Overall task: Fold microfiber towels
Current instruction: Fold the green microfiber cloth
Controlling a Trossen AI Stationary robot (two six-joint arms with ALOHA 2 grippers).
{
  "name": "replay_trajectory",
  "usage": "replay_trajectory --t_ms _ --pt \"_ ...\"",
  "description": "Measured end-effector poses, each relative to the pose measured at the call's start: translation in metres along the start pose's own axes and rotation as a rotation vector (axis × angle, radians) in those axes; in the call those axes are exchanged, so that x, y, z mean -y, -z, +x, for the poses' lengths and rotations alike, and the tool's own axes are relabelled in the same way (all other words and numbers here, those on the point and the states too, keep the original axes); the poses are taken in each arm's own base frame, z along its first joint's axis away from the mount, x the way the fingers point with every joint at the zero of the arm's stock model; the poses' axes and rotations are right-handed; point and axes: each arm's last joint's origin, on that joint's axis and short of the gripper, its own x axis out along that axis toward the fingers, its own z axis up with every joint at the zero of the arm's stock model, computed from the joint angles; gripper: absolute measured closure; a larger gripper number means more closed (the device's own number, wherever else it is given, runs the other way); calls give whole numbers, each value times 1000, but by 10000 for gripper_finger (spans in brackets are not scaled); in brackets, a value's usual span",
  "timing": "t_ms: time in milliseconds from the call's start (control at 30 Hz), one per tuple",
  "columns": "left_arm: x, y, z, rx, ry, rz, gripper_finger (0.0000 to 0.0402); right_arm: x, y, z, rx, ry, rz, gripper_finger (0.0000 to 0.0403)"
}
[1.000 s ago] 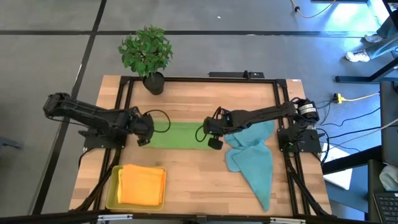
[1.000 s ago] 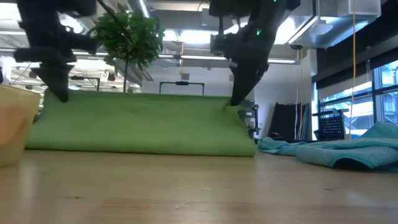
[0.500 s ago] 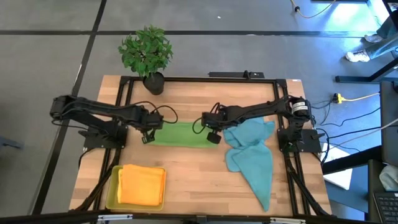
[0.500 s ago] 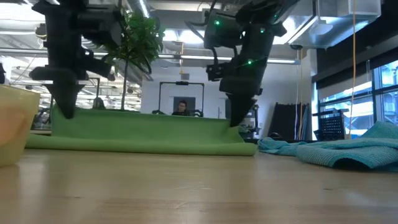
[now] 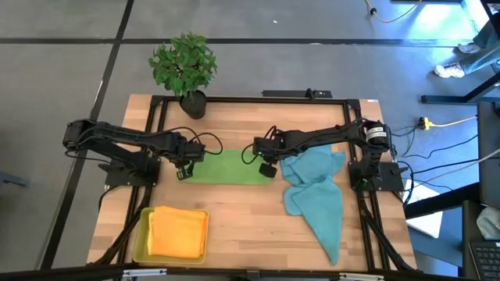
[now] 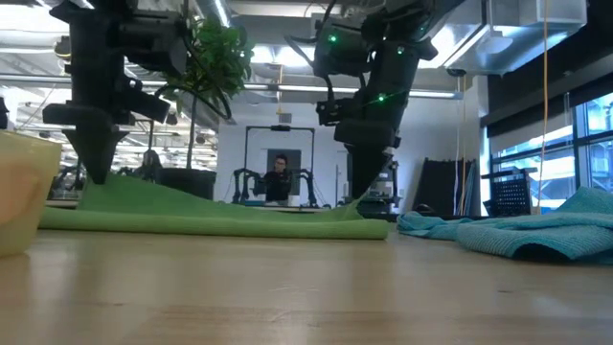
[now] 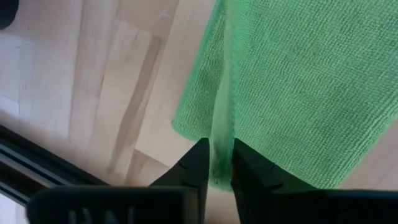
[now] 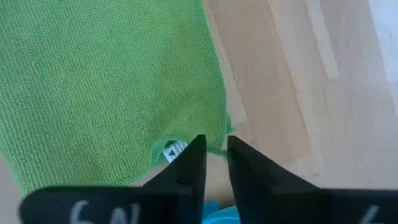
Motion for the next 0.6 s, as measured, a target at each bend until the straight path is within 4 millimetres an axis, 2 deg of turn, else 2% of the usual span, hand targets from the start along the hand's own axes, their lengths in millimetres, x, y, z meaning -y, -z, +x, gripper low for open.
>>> replay_trajectory --t_ms 200,367,500,600 --pt "-2 -1 -4 10 -40 20 317 1 -2 -4 -18 19 -6 287" --pt "-7 -8 -31 64 -76 15 305 1 -6 -23 -41 91 -8 276" --pt "-7 -8 -59 227 -29 8 307 -6 -9 -47 37 116 -23 283" --pt "0 3 -76 431 51 17 308 -14 -3 -59 106 111 -36 291"
